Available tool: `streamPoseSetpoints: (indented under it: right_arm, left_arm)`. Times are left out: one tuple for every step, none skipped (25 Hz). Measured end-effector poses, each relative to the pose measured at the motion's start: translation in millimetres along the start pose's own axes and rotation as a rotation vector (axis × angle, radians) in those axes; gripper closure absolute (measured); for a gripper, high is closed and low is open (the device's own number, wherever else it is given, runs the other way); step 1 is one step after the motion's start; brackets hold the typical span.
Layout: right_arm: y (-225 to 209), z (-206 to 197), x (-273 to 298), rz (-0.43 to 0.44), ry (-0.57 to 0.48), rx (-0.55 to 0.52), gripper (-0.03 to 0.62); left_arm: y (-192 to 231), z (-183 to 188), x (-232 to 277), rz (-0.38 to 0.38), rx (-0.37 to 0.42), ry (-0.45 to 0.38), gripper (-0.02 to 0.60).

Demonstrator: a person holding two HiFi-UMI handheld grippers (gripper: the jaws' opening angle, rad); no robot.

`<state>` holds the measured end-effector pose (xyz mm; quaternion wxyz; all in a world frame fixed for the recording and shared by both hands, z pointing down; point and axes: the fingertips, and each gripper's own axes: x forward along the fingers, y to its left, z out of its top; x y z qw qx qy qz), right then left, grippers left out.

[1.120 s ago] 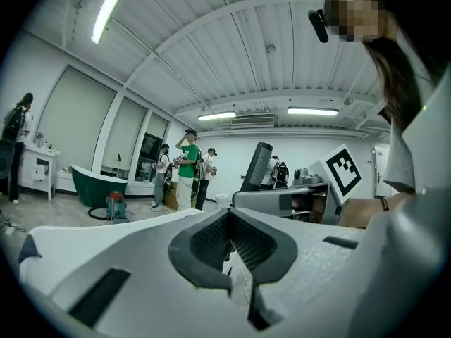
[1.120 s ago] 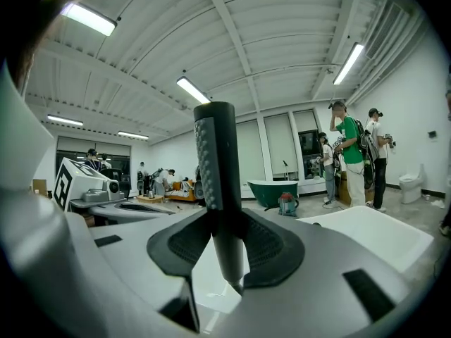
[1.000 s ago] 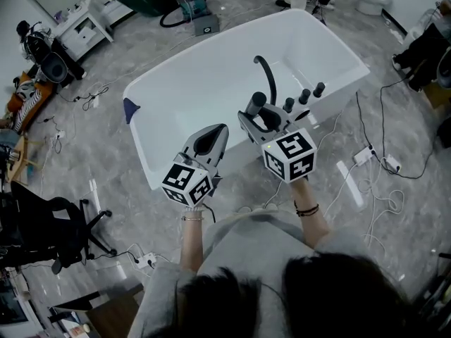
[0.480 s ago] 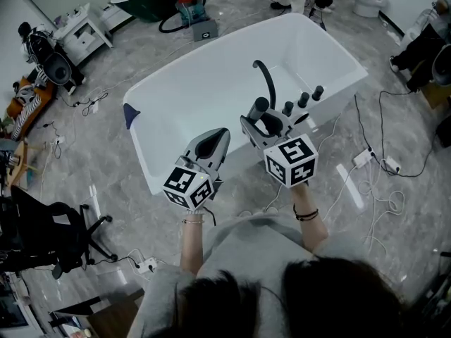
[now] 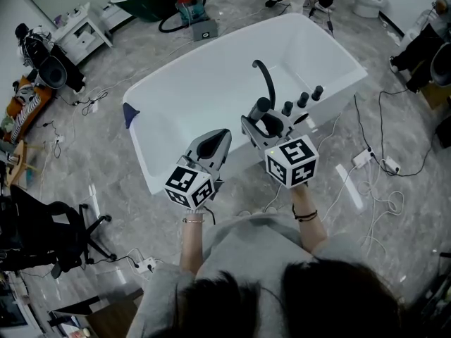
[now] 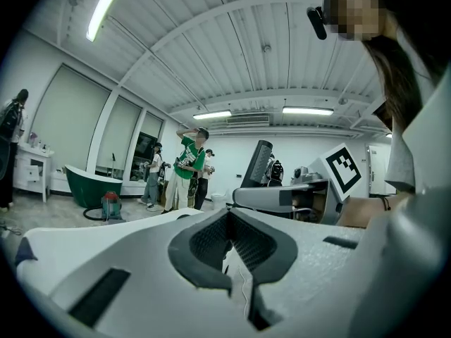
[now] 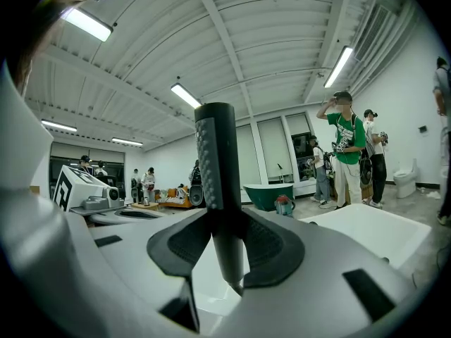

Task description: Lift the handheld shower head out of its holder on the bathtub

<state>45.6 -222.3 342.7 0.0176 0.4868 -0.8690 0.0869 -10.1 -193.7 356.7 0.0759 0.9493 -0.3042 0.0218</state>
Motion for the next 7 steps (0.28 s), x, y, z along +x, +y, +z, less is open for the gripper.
streamPoseSetpoints:
  right_arm:
    - [0.6,0.2,0.0,0.001,-0.001,0.0,0.459]
    - [1.1,0.2,0.0,0.003,-0.002,0.001,0.459]
    - [1.6,0.1,0.1,0.004,-0.003,0.001,0.459]
    - [1.8,-0.4,0.3,0.005,-0.003,0.002,0.459]
    - [1.9,-1.1,0.5,0.007,-0.003,0.003,0.459]
    - [1.8,-1.9,0.7,0.008,-0.003,0.005,0.459]
    - [1.8,-2.8,1.0,0.009,-0.003,0.007,0.459]
  left_arm:
    - [-0.4,-0.2,-0.1,-0.001,0.0,0.0,0.575]
    - [-0.7,-0.4,-0.3,-0.003,-0.001,0.0,0.575]
    - [-1.1,-0.8,-0.3,-0.004,-0.002,0.0,0.575]
    - [-1.3,-1.5,-0.1,-0.006,-0.001,0.002,0.575]
    - [-1.5,-2.3,0.1,-0.007,-0.001,0.003,0.575]
    - [-1.5,-3.0,0.4,-0.007,-0.001,0.004,0.575]
    - [-1.6,-3.8,0.7,-0.008,-0.001,0.006,0.575]
